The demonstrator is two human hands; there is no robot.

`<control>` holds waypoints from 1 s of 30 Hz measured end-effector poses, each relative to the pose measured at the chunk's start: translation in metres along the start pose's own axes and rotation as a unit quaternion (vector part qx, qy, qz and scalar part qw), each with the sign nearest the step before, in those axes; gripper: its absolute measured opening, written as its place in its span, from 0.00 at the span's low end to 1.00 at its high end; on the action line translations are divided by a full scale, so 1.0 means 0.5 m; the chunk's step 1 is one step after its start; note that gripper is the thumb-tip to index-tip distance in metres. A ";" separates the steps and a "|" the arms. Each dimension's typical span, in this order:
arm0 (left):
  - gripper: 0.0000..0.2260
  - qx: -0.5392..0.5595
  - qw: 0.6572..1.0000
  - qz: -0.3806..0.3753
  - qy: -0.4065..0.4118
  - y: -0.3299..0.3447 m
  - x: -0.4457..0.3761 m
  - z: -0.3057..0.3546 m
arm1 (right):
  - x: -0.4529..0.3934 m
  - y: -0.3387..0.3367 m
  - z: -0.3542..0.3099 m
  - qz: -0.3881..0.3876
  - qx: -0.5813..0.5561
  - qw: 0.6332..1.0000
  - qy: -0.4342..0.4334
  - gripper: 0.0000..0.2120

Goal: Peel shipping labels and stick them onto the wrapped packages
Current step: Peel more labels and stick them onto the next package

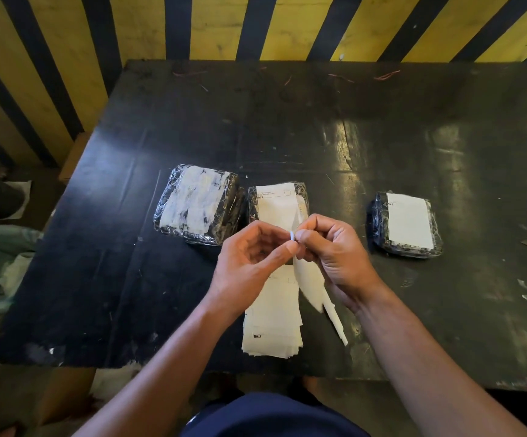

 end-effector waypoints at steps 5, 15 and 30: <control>0.09 0.011 1.000 0.021 -0.020 -0.007 -0.004 -0.008 | 0.002 0.003 0.009 -0.001 0.016 1.000 -0.007 0.05; 0.05 0.130 0.974 0.096 -0.158 -0.034 -0.022 -0.077 | -0.009 -0.011 0.054 0.074 -0.048 0.993 0.081 0.25; 0.07 0.281 0.898 0.260 -0.218 -0.123 -0.048 -0.129 | -0.021 -0.163 0.160 0.270 -0.292 0.893 0.211 0.08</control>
Point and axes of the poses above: each hand's wrist, its own x-axis away from the middle knuckle, its own y-axis out of the palm, z = x × y, the point moved 5 cm from there along -x, towards the middle knuckle, and after that the axes turned 7 degrees about z, right-handed, at the moved point
